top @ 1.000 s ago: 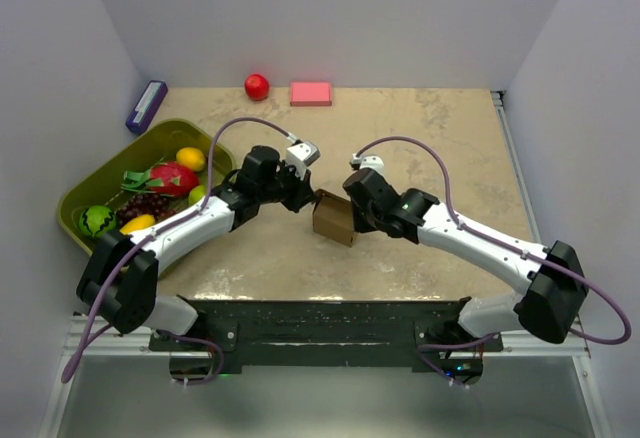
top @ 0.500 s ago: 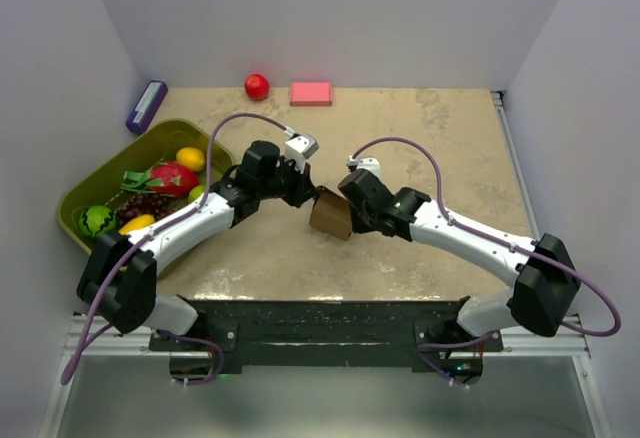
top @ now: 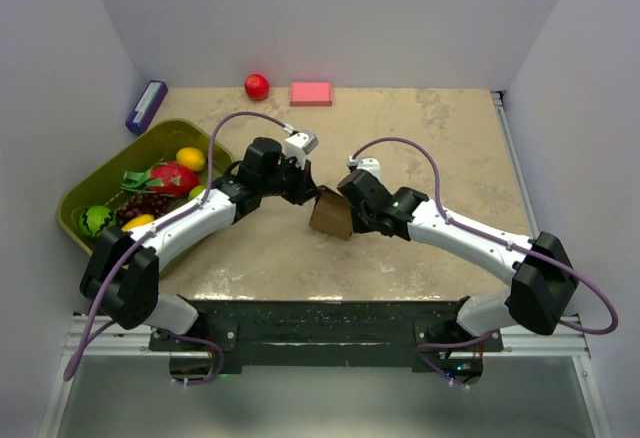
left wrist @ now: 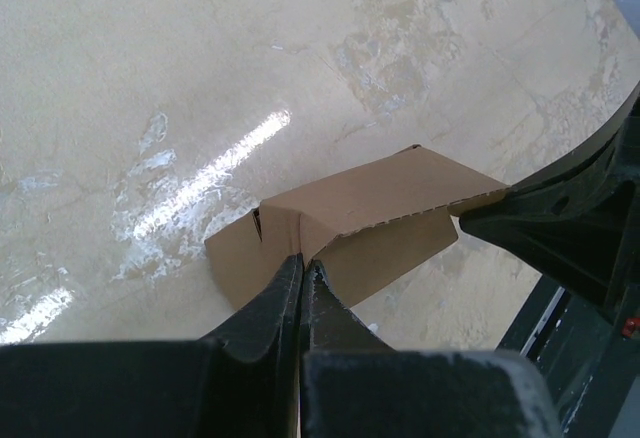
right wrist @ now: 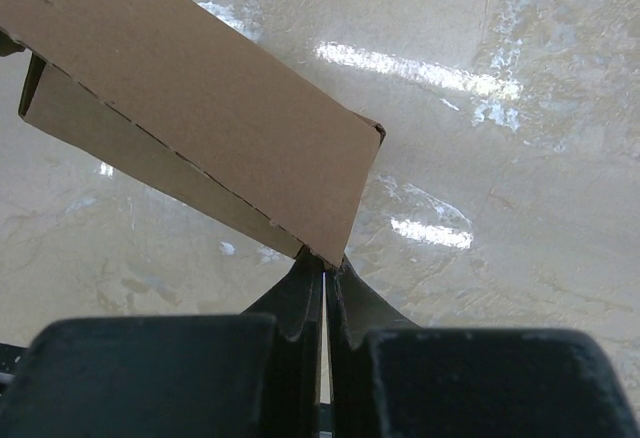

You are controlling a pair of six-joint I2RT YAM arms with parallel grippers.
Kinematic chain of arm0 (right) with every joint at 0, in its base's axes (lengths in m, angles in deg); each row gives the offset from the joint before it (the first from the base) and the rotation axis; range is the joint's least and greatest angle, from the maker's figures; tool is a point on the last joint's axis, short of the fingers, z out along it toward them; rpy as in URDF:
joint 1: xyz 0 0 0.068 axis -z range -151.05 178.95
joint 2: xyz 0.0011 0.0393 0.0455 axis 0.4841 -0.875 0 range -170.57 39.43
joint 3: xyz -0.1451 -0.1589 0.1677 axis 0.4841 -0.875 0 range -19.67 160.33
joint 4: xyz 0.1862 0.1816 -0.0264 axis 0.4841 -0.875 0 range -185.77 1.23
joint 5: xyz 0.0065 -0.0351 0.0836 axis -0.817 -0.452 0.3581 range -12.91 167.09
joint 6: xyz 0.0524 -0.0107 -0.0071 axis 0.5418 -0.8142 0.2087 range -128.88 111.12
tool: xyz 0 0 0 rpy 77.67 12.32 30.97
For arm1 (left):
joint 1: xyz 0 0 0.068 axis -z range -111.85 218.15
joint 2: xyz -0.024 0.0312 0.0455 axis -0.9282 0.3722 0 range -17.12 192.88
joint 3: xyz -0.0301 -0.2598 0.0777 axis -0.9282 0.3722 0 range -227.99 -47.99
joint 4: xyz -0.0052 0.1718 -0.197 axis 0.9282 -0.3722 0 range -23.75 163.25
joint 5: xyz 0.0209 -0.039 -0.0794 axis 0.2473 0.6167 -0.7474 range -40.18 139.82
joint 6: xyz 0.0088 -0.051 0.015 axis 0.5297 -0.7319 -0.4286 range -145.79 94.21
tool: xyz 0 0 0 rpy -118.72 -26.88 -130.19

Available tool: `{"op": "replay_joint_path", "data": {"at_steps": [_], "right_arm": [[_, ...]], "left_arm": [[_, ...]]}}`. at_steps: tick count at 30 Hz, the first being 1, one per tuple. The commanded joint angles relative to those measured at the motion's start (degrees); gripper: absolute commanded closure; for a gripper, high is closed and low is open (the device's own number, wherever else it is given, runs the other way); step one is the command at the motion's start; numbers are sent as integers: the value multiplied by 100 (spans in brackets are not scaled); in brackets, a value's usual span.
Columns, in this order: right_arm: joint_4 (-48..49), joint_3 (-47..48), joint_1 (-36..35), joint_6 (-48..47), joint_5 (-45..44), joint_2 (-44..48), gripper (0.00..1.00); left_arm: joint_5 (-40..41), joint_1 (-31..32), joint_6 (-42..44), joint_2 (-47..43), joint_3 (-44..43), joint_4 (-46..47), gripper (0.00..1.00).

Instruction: Fold the paper box

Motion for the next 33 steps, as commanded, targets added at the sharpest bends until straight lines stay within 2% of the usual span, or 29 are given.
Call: {"op": "replay_joint_path", "data": {"at_steps": [1,4,11,18,26,33], "right_arm": [[155,21,-3,78,-41,-77,100],[234,3,-3,87,37,-33,100],[401,55,32,113,126,116,100],[594,12,208,140,371,195,100],[1087,-348,611,262,1065,537,100],[1526,-700,1007,377,1645,845,100]], "left_arm": [[-542,45,-417,-8,-168,229,100],[-647,54,-663,-52,104,605,100],[-340,89,-682,-192,501,669,100],[372,282,-347,-368,633,151,100],[1109,634,-92,-342,501,-131,100],[1366,775,-22,-386,492,-193,100]]}}
